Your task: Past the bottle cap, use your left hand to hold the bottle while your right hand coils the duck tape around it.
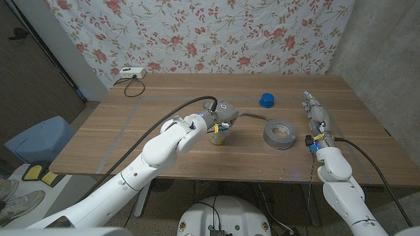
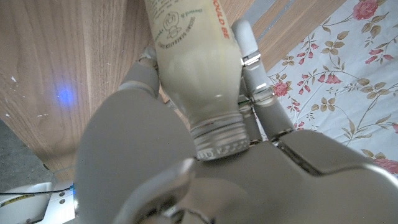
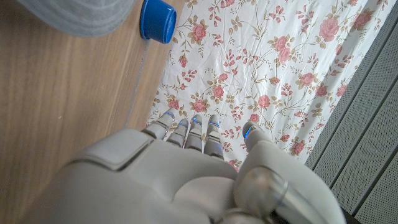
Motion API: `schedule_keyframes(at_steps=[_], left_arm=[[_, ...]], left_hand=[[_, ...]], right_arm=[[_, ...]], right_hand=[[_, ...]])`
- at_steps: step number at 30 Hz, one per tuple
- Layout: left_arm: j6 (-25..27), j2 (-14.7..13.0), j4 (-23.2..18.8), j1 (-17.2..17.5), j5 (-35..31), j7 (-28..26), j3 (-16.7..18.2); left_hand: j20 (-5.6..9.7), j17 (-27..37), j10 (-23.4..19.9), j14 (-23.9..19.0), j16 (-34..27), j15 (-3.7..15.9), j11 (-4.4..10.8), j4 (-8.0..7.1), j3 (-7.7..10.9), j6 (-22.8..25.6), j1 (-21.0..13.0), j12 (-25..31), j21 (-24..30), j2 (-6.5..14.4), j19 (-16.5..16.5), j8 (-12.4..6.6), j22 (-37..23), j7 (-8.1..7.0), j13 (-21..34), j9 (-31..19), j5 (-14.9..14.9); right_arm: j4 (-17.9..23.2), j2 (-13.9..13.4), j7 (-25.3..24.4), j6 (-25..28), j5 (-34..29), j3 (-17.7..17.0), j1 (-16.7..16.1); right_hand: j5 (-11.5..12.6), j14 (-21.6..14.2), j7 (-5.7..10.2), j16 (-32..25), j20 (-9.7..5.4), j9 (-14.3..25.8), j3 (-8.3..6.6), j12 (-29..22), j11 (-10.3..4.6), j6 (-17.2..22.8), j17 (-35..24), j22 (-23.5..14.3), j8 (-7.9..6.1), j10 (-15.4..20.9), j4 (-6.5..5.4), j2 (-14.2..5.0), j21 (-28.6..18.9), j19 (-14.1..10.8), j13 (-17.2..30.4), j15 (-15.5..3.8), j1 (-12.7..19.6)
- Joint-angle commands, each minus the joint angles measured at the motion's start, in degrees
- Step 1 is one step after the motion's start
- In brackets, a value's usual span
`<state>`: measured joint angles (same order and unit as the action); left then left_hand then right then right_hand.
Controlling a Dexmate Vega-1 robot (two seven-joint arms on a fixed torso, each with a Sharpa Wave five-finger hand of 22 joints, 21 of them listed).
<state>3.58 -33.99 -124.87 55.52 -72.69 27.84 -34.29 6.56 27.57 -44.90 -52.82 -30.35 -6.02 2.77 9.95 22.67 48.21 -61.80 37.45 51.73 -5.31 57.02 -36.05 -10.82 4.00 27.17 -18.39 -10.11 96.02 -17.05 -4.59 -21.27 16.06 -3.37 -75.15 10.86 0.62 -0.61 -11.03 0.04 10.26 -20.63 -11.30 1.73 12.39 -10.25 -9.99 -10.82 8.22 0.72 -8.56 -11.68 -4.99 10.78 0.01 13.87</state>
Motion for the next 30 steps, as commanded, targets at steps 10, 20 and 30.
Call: schedule_keyframes(at_steps=[10,20,30], left_arm=[[-0.91,2.67,9.24,8.74,29.94,-50.68,9.33],[-8.18,4.18,14.91,9.11,40.97,-62.69,10.14],[-17.81,6.7,22.0,7.36,52.28,-66.72,10.9]], left_hand=[[4.45,0.82,-3.08,-19.29,0.27,19.22,2.38,-0.46,0.59,0.92,-12.27,5.41,0.95,10.85,1.27,-0.05,-0.12,0.19,7.39,-0.18,-0.56],[4.62,1.28,-3.27,-19.53,0.58,19.21,2.35,-0.71,0.57,0.99,-12.33,5.46,1.45,10.54,1.12,-0.13,-0.17,0.2,7.87,-0.42,-0.86],[4.67,1.79,-2.86,-19.78,0.95,19.22,1.1,-0.94,0.64,0.88,-12.5,5.31,1.98,10.5,0.84,-0.13,-0.18,0.3,8.49,-0.71,-1.16]], right_arm=[[4.68,-2.91,-4.47,6.02,-7.42,1.34,-1.17],[12.43,-6.01,-8.89,16.81,-17.23,2.85,-3.34],[21.28,-8.26,-10.75,32.14,-27.47,5.22,-5.66]], right_hand=[[0.29,-0.35,-0.27,-0.06,0.94,0.2,-0.67,-0.07,0.23,0.4,0.01,-0.2,-0.05,0.32,1.26,0.62,-0.36,-1.3,0.25,0.52,1.13],[-0.31,-3.01,0.05,-0.65,2.95,0.27,-1.27,-0.36,1.04,1.44,-0.01,-0.18,-0.57,1.38,4.88,2.66,-0.51,-2.68,0.28,1.86,4.28],[-0.63,-7.31,-0.12,-1.75,6.23,0.52,-1.38,-1.16,1.76,3.48,-0.36,-0.39,-1.08,4.11,7.4,4.06,-0.92,-4.54,0.59,2.14,6.57]])
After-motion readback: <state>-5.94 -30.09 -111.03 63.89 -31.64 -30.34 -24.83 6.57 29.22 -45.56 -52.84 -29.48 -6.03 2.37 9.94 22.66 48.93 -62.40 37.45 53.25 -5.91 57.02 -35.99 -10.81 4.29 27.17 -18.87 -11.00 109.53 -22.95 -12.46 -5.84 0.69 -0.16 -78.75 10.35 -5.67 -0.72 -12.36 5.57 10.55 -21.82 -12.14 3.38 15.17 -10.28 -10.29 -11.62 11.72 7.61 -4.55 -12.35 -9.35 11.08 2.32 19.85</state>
